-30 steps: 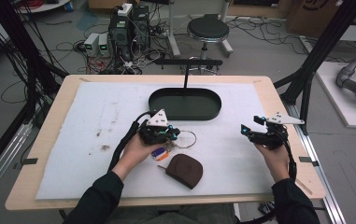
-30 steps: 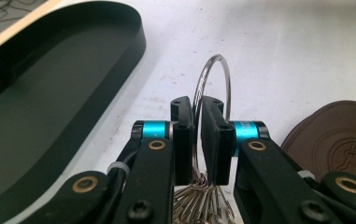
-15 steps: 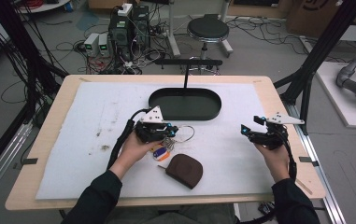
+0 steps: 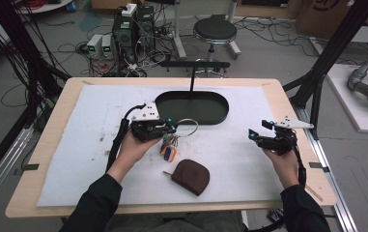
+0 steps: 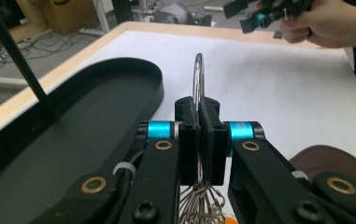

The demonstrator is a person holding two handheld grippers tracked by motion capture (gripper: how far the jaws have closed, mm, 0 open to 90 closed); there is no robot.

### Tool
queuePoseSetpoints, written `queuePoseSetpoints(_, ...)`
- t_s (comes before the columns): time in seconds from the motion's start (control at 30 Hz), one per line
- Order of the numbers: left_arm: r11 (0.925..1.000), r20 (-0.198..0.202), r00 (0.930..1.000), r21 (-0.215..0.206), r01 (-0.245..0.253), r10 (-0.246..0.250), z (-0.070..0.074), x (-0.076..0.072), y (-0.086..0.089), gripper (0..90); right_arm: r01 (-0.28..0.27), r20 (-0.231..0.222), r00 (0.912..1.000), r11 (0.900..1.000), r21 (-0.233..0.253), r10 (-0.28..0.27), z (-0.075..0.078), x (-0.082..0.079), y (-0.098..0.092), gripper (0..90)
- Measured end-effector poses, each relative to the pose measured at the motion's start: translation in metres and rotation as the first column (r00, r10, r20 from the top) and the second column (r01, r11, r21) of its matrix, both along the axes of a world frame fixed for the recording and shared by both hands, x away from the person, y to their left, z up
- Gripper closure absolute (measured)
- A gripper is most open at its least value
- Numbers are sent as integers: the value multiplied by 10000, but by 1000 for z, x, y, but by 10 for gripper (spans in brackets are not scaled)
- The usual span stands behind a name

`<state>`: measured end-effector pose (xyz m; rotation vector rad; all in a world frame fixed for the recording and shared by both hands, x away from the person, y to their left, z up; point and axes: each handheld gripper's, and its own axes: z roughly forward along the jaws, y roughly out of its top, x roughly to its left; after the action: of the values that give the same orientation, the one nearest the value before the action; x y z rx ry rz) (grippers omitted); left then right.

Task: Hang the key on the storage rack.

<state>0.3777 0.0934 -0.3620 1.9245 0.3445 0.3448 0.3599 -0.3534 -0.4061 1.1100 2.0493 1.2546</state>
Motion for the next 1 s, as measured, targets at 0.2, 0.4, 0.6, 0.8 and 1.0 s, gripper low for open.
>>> queuePoseSetpoints(0.2,9997,204,9996,-131,-204,207,14,2,5,864,10,-46,10000,10000,-1,-10,0,0,1,279)
queuePoseSetpoints(0.4,9992,406,9985,-178,-355,362,28,7,7,865,-6,-35,10000,10000,-19,6,-1,1,1,279)
queuePoseSetpoints(0.6,9968,559,9964,-513,-606,634,43,15,11,864,-13,-50,10000,10000,-16,13,-1,1,1,279)
queuePoseSetpoints(0.8,9941,690,9937,-695,-838,886,52,23,14,865,-47,-61,10000,10000,-44,47,-1,1,1,280)
queuePoseSetpoints(1.0,9925,737,9914,-659,-1030,1078,58,31,14,865,-45,-46,10000,10000,-65,44,-1,1,2,280)
